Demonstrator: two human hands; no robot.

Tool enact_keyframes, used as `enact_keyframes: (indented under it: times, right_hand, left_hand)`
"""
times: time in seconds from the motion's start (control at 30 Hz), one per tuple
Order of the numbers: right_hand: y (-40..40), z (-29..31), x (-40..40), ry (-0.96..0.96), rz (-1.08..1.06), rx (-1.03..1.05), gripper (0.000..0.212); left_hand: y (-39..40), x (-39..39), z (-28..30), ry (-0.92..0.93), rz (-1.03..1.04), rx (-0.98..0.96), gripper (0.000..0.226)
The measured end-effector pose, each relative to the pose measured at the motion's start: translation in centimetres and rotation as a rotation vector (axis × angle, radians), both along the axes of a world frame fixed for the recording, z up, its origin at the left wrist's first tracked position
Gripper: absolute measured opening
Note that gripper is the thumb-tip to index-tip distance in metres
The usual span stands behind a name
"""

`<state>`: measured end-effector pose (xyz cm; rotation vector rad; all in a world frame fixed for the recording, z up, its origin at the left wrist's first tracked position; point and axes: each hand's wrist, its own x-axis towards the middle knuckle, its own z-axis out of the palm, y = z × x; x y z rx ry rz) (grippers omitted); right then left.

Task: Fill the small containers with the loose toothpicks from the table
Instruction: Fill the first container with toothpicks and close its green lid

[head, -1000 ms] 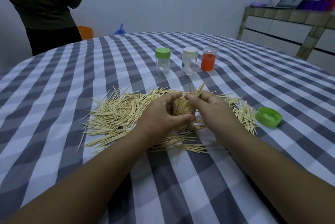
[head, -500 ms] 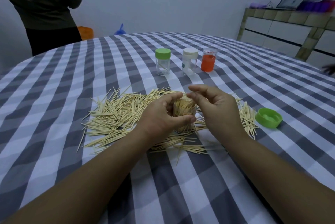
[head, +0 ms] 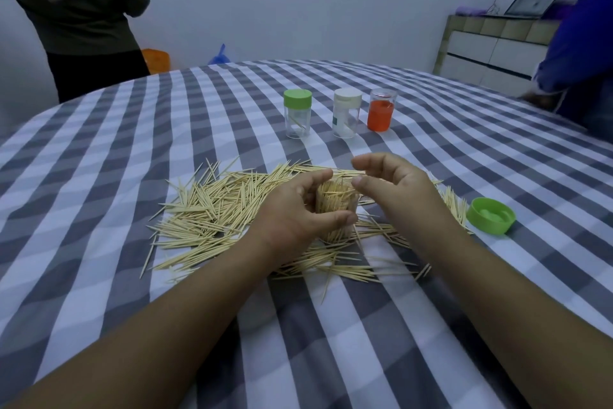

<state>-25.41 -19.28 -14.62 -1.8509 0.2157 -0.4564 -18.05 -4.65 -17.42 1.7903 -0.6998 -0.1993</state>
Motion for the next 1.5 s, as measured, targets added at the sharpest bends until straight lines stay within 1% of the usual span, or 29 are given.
enact_keyframes:
  times: [0.1,0.2,0.3,0.4,0.5,0.53,0.6,0.73,0.83,0.9,0.97,1.03,1.13,1.23,1.3,1.37,1.43,1.5]
  right_hand:
    - [-0.7,0.3,-0.1,0.116,0.061,-0.036,0.019]
    - [-1.0,0.9,-0.3,0.134,0.101,-0.013,0.019]
    - [-1.7,1.2,-0.6,0.151,0.126,-0.042,0.016]
    - [-1.8,1.4,-0.7,0.106,0.141,-0.069,0.007]
    - [-1.5,1.3,-0.6,0.018,0.100,-0.098,0.012]
    - [-1.5,1.2,-0.5,-0.009,0.073,-0.164,0.016]
    - [-1.3,1.0,-0.3,-0.063,0.018,-0.368,0.021]
    - [-1.3,0.6,0.0,-0.228,-0.038,-0.759,0.021]
    - [-1.2,0.1,0.2,-0.351,-0.040,-0.898,0.021]
    - [-0.7,-0.2,0.3,-0.359,-0.007,-0.889,0.022]
    - [-0.3,-0.3,0.2,-0.337,0.031,-0.826,0.023]
    - [0.0,-0.2,0.0,-0.320,0.002,-0.749,0.021]
    - [-0.2,0.1,-0.2,-0.213,-0.092,-0.556,0.013]
    - [-0.1,-0.1,-0.1,-0.129,-0.093,-0.502,0.007]
    - [0.1,-0.3,0.0,-0.109,-0.036,-0.523,0.010]
    - [0.1,-0.4,-0.1,-0.091,0.019,-0.512,0.019]
    - [-0.1,-0.1,-0.2,-0.093,0.029,-0.471,0.028]
    - [-0.3,0.1,-0.3,-0.109,0.028,-0.497,0.034]
  left_hand:
    - [0.1,0.0,0.0,0.022,-0.003,-0.010,0.080]
    - [0.0,0.1,-0.1,0.043,-0.010,-0.021,0.080]
    - [0.0,0.0,0.0,0.059,-0.015,-0.033,0.083]
    - [0.0,0.0,-0.1,0.064,-0.018,-0.038,0.080]
    - [0.0,0.1,-0.1,0.061,-0.021,-0.033,0.083]
    - [0.1,0.0,-0.1,0.056,-0.021,-0.027,0.085]
    - [0.1,-0.1,0.1,0.034,-0.015,-0.018,0.088]
    - [0.0,-0.2,0.1,0.039,-0.015,-0.027,0.093]
    - [0.0,-0.2,0.1,0.032,-0.007,-0.024,0.089]
    - [0.0,-0.2,0.1,0.026,-0.008,-0.016,0.084]
    - [0.0,-0.1,0.1,0.017,-0.024,-0.017,0.080]
    - [0.0,-0.2,0.2,0.010,-0.020,-0.012,0.075]
    - [0.0,-0.2,0.3,0.011,-0.006,-0.014,0.077]
    - [0.1,-0.3,0.3,0.003,-0.005,-0.011,0.078]
    - [0.1,-0.2,0.2,0.012,-0.006,-0.018,0.078]
    - [0.1,-0.1,0.1,0.017,-0.008,-0.018,0.077]
    - [0.1,-0.1,0.1,0.009,-0.010,-0.015,0.079]
    - [0.1,-0.2,0.2,-0.001,-0.014,-0.011,0.079]
